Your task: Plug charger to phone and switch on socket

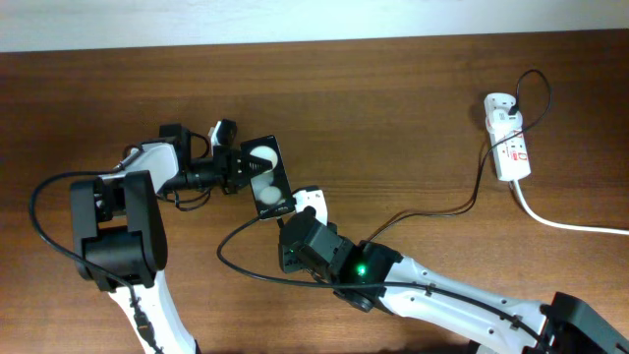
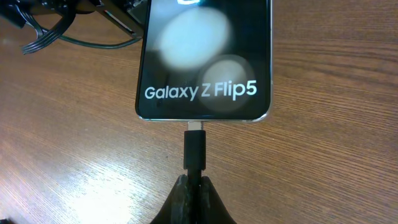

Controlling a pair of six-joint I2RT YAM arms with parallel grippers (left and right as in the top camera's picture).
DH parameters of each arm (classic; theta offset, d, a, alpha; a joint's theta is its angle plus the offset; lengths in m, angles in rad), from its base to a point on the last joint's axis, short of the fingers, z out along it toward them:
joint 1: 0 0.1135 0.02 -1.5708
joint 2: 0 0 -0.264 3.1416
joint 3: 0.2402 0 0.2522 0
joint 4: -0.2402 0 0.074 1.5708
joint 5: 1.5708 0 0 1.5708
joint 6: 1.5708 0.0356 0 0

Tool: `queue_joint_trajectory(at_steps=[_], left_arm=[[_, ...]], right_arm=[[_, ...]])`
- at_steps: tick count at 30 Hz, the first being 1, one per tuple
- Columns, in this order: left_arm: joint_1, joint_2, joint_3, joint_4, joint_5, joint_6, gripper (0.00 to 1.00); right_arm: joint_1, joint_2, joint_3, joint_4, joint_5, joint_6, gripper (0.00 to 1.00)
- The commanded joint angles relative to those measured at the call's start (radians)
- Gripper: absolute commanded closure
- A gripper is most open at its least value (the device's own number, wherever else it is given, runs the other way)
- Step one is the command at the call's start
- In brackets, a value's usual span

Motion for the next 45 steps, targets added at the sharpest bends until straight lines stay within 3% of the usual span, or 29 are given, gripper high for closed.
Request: queue_joint_trajectory(at_steps=[1,28,32,34,37,42,45], left_arm=[[-0.024,-0.037,-0.004,-0.014,0.024,0.034,1.00],[-0.046,-0.037,-0.004,-0.009,0.023,0.034,1.00],[-0.046,-0.037,-0.004,-0.009,0.023,0.034,1.00],[-0.046,-0.037,-0.004,-0.008,0.023,0.034,1.00],[-0.046,-0.037,-0.004,-0.008,0.023,0.034,1.00],[-0.046,-0.037,-0.004,0.006,0.021,0.034,1.00],[-0.046,-0.037,-0.004,0.018,-0.004,0.035,0.99]], right_arm=[[-0.011,0.006,0.018,0.051,0.119,-0.006,0.96],[-0.056,0.007,0.018,0.082,0.116,-0.040,0.95],[-0.056,0.007,0.018,0.050,0.108,-0.040,0.24],[-0.057,0.004,0.019,0.041,0.067,-0.040,0.08],[-0.057,-0.031,0.037,0.040,0.012,-0.116,0.00],[-0.057,-0.057,0.045,-0.011,-0.009,-0.138,0.01],[-0.056,-0.056,0.045,-0.115,-0.173,-0.138,0.01]])
